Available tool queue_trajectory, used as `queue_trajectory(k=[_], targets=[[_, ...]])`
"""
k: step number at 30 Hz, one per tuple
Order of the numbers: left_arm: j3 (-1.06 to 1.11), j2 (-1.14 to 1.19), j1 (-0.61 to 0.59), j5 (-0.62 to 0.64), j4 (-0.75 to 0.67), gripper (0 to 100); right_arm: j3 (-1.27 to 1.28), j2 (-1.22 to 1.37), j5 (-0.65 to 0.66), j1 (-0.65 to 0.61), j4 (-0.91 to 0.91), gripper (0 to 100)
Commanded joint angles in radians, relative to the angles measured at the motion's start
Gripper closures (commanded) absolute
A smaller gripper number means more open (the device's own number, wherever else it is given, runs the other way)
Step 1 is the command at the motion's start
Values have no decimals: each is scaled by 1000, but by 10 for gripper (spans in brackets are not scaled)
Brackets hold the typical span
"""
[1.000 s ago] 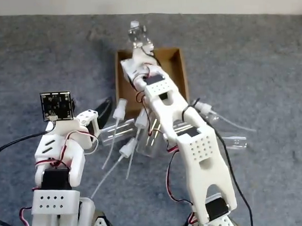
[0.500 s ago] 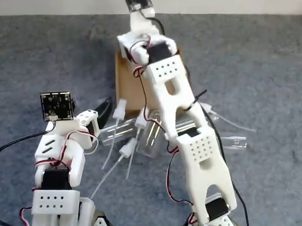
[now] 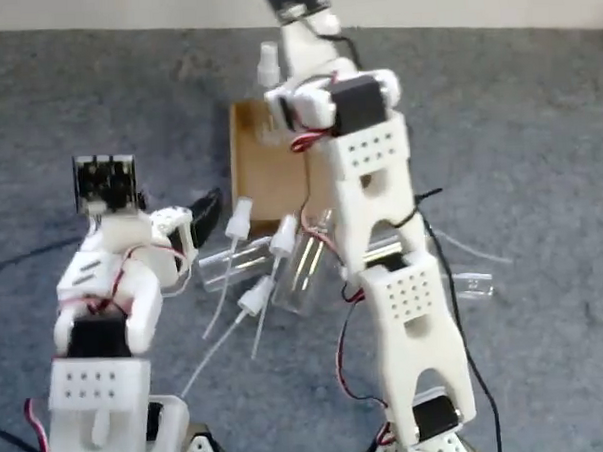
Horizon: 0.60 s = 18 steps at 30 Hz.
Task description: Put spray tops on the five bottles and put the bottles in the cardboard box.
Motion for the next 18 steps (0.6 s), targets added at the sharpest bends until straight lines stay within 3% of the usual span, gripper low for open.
queue_trajectory(k=[1, 5, 8, 12, 18], targets=[[-220, 225, -2, -109, 170, 716, -28, -53, 15, 73, 27, 995], [-361, 383, -2, -227, 325, 716, 289, -216, 28, 119, 27, 995], [-414, 464, 2, -292, 390, 716, 656, -444, 123, 137, 24, 995], [-414, 524, 68, -316, 391, 716, 1136, -768, 204, 179, -5, 995], [-404, 616, 150, -310, 233, 716, 1765, -1158, 290, 323, -271, 995]])
